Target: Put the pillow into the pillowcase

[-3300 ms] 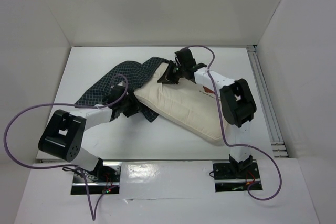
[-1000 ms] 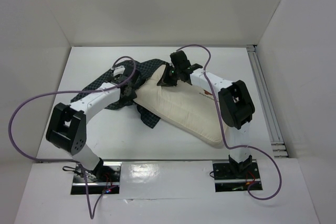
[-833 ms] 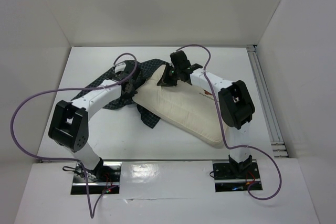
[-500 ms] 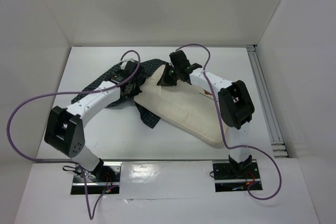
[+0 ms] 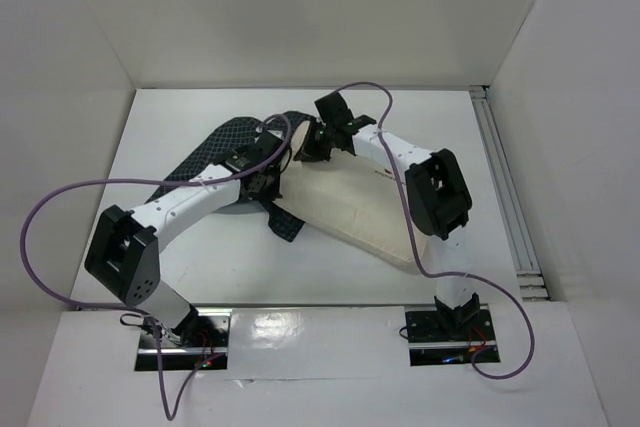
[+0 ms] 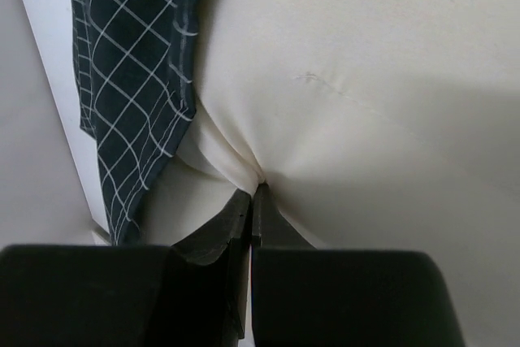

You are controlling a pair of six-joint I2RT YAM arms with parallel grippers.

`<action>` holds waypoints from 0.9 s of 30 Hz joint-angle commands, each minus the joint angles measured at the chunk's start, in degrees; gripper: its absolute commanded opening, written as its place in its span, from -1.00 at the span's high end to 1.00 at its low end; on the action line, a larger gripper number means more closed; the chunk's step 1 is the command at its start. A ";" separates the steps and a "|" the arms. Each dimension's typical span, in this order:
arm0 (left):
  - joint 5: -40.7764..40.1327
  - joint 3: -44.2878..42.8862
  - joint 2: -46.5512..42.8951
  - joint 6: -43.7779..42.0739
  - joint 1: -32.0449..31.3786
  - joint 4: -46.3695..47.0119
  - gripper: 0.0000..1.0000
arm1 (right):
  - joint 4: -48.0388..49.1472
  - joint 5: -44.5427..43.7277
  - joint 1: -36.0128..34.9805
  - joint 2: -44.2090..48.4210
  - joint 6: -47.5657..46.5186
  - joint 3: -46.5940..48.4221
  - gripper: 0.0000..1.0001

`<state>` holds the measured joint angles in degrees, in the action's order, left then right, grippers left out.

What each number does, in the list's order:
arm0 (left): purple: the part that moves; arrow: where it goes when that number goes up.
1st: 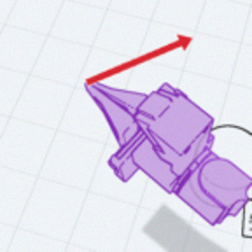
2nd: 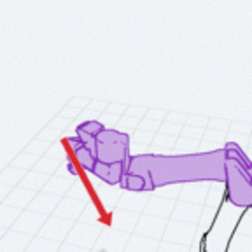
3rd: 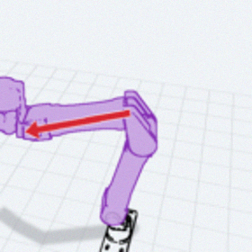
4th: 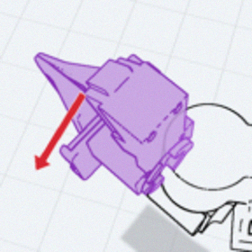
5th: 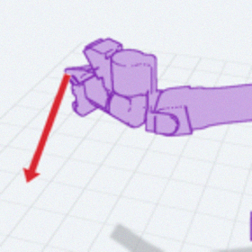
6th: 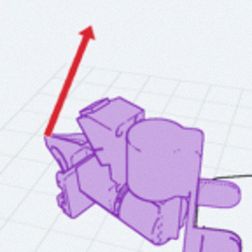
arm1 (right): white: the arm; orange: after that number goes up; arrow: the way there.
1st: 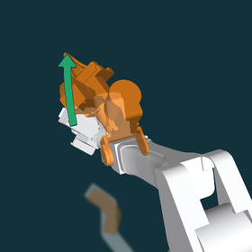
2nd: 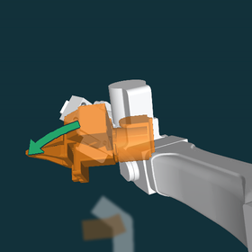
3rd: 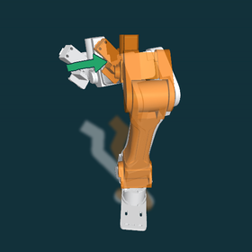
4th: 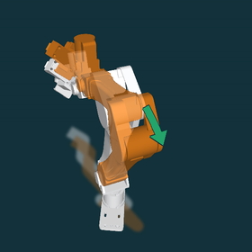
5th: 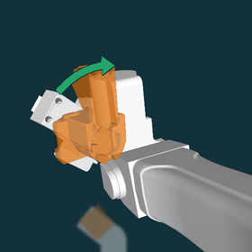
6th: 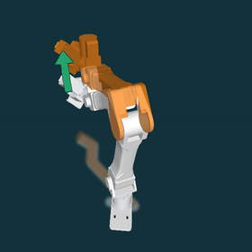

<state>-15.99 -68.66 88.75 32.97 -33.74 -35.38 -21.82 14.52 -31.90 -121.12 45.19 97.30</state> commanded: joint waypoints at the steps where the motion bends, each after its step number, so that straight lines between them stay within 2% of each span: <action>1: 5.01 -2.88 1.51 0.25 -3.00 -7.41 1.00 | 4.16 -0.12 -2.02 -3.24 1.13 3.52 1.00; 4: 2.11 -4.36 -0.93 1.48 -3.53 -12.15 0.99 | 6.43 0.41 -2.55 -0.62 -0.88 -1.83 1.00; 5: 2.10 -6.03 -1.73 1.48 -3.53 -12.96 0.82 | 6.44 0.42 -2.55 0.44 -2.02 -4.37 1.00; 6: 1.58 -7.17 -2.35 1.48 -2.66 -13.75 0.28 | 6.44 0.42 -2.55 2.71 -2.56 -5.53 0.94; 7: 1.57 -8.40 -2.88 1.48 -2.13 -14.45 -0.02 | 6.44 -0.10 -2.55 4.04 -2.56 -6.58 0.83; 8: 1.05 -11.11 -2.88 1.48 -0.99 -15.68 -0.24 | 5.92 -0.11 -2.55 5.35 -3.61 -7.38 0.69; 9: 0.00 -12.62 -2.88 1.48 -0.98 -16.30 -0.31 | 5.39 -1.76 -2.55 8.33 -4.92 -8.95 0.54; 10: -0.88 -14.11 -2.10 1.48 -0.11 -16.83 -0.31 | 4.34 -2.48 -2.55 9.84 -5.54 -9.49 0.12; 13: -7.27 -20.70 4.04 3.75 1.13 -19.55 -0.28 | 0.40 -6.34 -2.55 15.64 -8.53 -10.20 -0.42; 17: -11.95 -30.10 14.24 5.26 2.18 -21.92 -0.26 | -4.53 -12.40 1.04 22.67 -11.70 -13.26 -0.64; 19: -15.47 -36.96 18.28 5.26 2.18 -21.93 -0.32 | -6.38 -16.69 3.76 26.61 -12.93 -16.07 -0.74; 23: -17.76 -48.21 27.69 5.26 3.41 -23.60 -0.39 | -9.20 -22.68 14.55 32.07 -13.55 -21.42 -0.99; 27: -18.56 -55.43 35.07 4.48 5.35 -22.73 -0.36 | -8.42 -20.77 23.97 33.93 -13.55 -27.06 -0.99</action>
<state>-31.48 -119.24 122.17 37.78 -29.91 -56.95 -27.03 -3.75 -11.92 -88.49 32.91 73.91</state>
